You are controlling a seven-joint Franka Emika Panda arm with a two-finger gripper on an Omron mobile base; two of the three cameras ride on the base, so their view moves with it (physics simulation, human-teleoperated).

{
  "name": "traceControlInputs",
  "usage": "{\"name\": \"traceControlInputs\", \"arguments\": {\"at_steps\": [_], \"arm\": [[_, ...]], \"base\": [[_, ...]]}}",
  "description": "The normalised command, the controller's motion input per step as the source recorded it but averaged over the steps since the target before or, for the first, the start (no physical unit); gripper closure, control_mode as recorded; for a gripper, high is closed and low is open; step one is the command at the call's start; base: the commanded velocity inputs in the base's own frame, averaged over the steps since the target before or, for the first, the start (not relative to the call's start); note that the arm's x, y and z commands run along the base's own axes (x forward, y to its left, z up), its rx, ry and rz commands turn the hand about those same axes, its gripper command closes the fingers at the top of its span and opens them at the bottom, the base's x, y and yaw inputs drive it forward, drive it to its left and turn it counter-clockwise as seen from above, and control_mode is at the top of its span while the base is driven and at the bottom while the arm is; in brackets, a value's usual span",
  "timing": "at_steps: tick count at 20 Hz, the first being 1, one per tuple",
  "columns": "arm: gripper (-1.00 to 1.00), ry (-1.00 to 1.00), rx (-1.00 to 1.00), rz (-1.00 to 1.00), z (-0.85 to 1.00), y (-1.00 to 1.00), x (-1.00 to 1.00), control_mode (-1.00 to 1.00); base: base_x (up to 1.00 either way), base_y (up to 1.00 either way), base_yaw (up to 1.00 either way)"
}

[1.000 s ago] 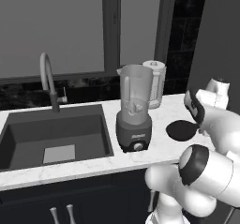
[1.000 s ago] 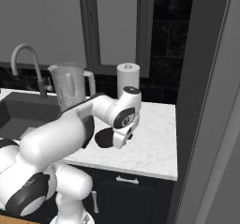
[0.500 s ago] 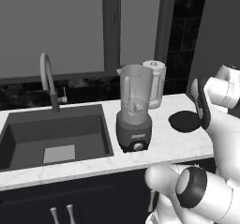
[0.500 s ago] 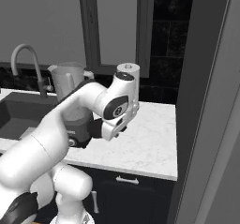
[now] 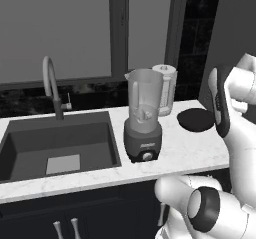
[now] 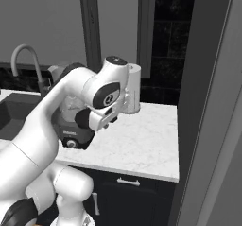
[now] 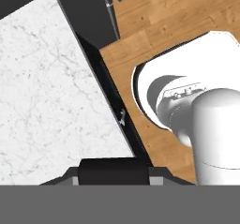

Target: Close the lid blender by securely placing the lid on top.

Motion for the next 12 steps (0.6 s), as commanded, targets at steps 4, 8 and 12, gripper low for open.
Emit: {"name": "traceControlInputs", "arguments": {"at_steps": [4,8,12], "arm": [[1.00,0.00,0.10,0.00,0.58,0.26,-0.16,-1.00],[1.00,-0.06,0.11,0.00,0.62,0.34,-0.01,-1.00],[1.00,-0.14,0.13,0.00,0.61,0.32,0.00,-1.00]], "base": [[0.00,0.00,0.00],[0.00,0.00,0.00],[0.00,0.00,0.00]]}}
